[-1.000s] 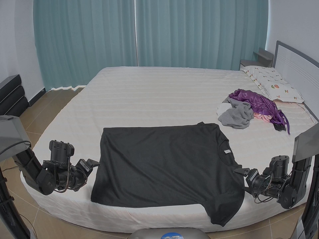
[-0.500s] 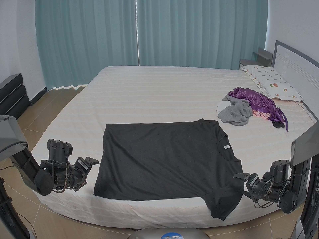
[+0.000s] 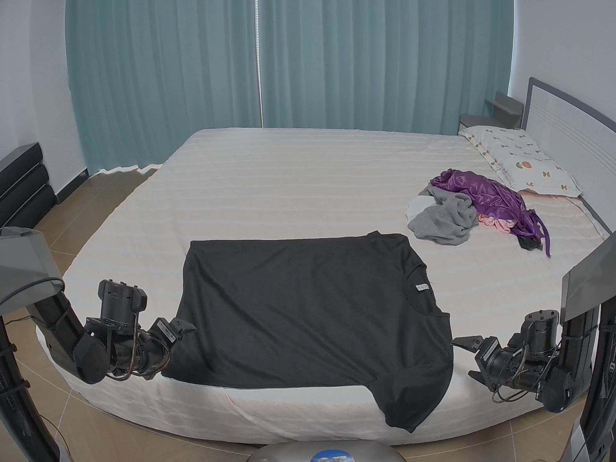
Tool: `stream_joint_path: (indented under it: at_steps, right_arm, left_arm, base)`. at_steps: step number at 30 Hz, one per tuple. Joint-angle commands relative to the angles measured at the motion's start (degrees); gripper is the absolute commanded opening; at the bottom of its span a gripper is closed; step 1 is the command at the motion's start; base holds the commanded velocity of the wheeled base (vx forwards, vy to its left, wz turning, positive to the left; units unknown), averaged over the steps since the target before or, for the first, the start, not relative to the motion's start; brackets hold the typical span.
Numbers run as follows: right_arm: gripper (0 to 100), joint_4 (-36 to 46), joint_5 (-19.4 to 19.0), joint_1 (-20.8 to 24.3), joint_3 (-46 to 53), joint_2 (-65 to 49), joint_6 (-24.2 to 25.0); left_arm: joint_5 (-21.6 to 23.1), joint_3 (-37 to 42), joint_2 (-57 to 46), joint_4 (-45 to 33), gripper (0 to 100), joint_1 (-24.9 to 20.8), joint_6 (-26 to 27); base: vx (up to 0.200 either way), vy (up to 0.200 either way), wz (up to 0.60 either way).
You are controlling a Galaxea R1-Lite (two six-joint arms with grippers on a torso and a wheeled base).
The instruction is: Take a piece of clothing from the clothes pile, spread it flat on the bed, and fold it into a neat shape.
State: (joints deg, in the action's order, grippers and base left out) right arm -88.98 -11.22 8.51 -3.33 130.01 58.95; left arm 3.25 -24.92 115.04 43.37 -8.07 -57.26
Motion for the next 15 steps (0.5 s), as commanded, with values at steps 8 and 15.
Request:
stream_joint_path:
  at_steps: [8,15]
  right_arm:
    - [100,-0.85,-0.03,0.02,-0.01,0.5,-0.07]
    - [100,-0.85,-0.03,0.02,-0.01,0.59,0.02]
  left_arm:
    - [-2.38,3.91,5.1,1.71,100,0.16,5.23]
    - [-6.59,6.02,11.78,11.47,100,-0.02,9.97]
  base:
    - [0.0,0.0,0.0]
    - [0.0,0.0,0.0]
